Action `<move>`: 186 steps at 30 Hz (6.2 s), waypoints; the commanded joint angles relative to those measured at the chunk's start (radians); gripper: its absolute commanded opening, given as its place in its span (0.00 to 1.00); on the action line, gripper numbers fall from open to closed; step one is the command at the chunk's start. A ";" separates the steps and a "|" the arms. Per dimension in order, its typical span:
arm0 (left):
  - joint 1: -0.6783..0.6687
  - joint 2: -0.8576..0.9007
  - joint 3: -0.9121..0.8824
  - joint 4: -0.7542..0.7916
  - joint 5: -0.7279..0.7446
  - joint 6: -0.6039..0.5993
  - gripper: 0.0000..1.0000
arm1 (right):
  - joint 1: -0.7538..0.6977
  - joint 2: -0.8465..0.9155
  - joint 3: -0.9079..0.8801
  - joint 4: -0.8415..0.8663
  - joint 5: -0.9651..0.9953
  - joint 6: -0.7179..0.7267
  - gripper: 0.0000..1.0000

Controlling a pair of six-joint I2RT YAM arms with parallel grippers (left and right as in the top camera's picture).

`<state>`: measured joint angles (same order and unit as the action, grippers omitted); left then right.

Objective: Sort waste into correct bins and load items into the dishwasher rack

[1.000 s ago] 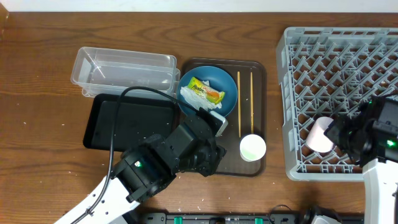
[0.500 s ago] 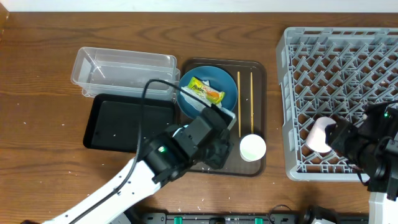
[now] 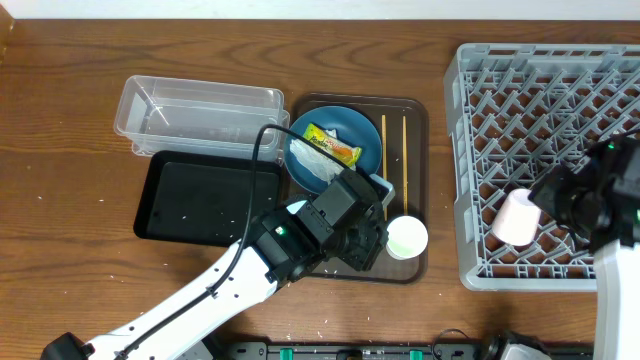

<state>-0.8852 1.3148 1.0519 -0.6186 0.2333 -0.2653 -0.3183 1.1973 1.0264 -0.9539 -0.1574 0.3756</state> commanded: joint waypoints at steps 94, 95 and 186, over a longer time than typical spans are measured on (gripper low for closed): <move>0.645 -0.044 0.069 0.104 1.246 0.021 0.55 | 0.727 -0.245 -0.007 0.512 -0.674 -0.126 0.32; 0.646 -0.044 0.069 0.103 1.218 0.021 0.57 | 0.709 -0.264 -0.007 0.478 -0.619 -0.126 0.32; 0.036 0.320 -0.101 0.034 -0.288 -0.179 0.27 | -0.001 -0.309 0.213 -0.319 -0.294 -0.198 0.80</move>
<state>-0.8474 1.6157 0.9577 -0.5850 -0.0196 -0.4259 -0.3309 0.8898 1.2316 -1.2690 -0.4522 0.1959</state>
